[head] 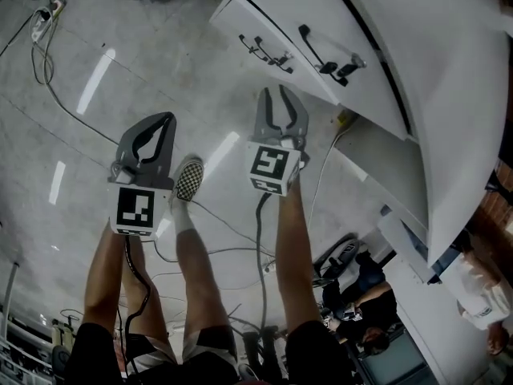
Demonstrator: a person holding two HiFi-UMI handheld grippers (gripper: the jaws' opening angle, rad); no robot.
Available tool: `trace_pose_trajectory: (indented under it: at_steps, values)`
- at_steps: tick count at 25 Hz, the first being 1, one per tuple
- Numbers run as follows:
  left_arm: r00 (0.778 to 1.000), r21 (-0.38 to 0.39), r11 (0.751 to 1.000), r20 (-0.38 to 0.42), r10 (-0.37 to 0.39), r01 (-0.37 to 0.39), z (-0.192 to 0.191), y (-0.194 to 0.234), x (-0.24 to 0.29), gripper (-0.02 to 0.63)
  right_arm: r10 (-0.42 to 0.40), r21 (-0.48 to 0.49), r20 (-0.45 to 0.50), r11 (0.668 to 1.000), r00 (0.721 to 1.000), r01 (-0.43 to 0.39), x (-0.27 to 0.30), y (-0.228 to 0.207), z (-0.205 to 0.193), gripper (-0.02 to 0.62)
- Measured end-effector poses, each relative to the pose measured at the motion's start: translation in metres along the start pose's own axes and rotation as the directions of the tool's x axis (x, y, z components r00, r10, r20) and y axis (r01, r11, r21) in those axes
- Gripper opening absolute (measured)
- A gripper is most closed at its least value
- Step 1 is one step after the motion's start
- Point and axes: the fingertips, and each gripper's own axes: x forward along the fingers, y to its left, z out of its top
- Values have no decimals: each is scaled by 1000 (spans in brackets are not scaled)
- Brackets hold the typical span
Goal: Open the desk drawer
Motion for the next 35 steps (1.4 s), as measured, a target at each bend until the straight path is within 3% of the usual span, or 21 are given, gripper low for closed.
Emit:
trace_pose_trajectory:
  at_steps: [2, 4, 8, 22, 25, 30, 35]
  values:
    - [1000, -9, 1000, -3, 6, -6, -2, 0, 0, 11, 10, -73, -42, 997, 999, -13, 12, 0, -3, 112]
    - [1000, -17, 1000, -5, 9, -9, -3, 1, 0, 11, 22, -126, -74, 992, 997, -32, 24, 2, -5, 160]
    - [1000, -21, 1000, -7, 10, -10, -7, 2, -2, 11, -9, -209, -111, 978, 994, -14, 41, -2, -7, 160]
    - [999, -59, 998, -30, 19, -21, -21, 13, -7, 11, -30, -357, -214, 933, 976, -50, 83, 2, -17, 149]
    - [999, -59, 998, -33, 22, -24, -24, 16, -8, 11, -39, -376, -245, 925, 969, -58, 88, 2, -24, 127]
    - [999, -66, 997, -41, 24, -27, -28, 22, -11, 11, -105, -442, -248, 897, 963, -17, 91, -4, -23, 38]
    - [999, -67, 997, -42, 22, -25, -30, 25, -15, 11, -119, -459, -259, 889, 959, -13, 90, -5, -23, 26]
